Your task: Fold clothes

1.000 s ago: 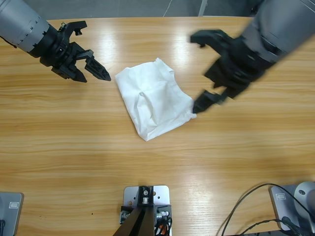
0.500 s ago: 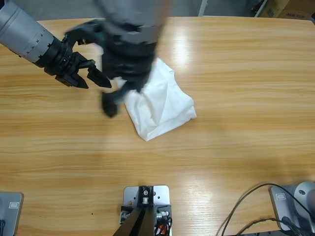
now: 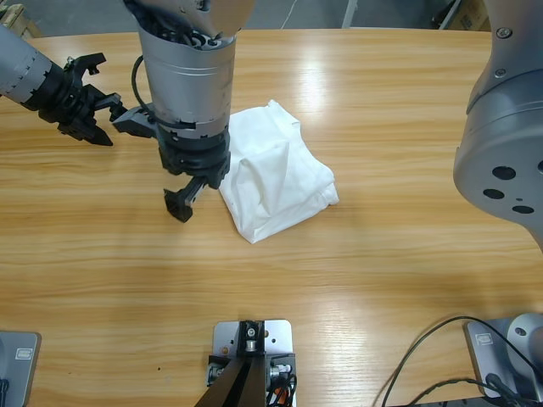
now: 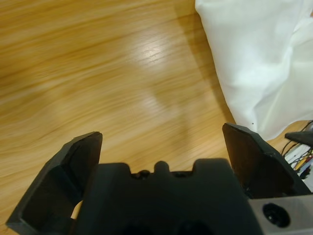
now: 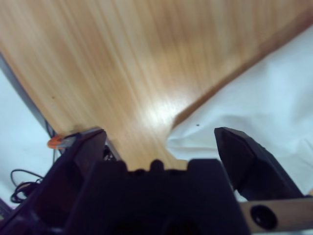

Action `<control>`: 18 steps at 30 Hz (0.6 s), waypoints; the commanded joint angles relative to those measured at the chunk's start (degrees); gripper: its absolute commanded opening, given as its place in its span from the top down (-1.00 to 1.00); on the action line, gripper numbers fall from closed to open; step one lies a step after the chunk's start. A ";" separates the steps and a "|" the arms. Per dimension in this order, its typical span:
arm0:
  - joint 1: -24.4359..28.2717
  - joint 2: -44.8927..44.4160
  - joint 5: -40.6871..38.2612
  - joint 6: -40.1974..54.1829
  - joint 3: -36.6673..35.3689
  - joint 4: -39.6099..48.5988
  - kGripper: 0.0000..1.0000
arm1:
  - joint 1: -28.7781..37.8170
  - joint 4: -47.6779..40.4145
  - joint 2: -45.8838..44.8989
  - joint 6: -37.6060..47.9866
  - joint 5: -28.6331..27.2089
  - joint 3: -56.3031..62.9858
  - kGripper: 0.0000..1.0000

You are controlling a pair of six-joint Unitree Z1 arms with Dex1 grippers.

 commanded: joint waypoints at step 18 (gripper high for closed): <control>0.48 3.39 0.28 1.42 1.77 0.07 -0.93 | -4.44 10.97 1.40 -2.04 -3.00 13.18 -0.79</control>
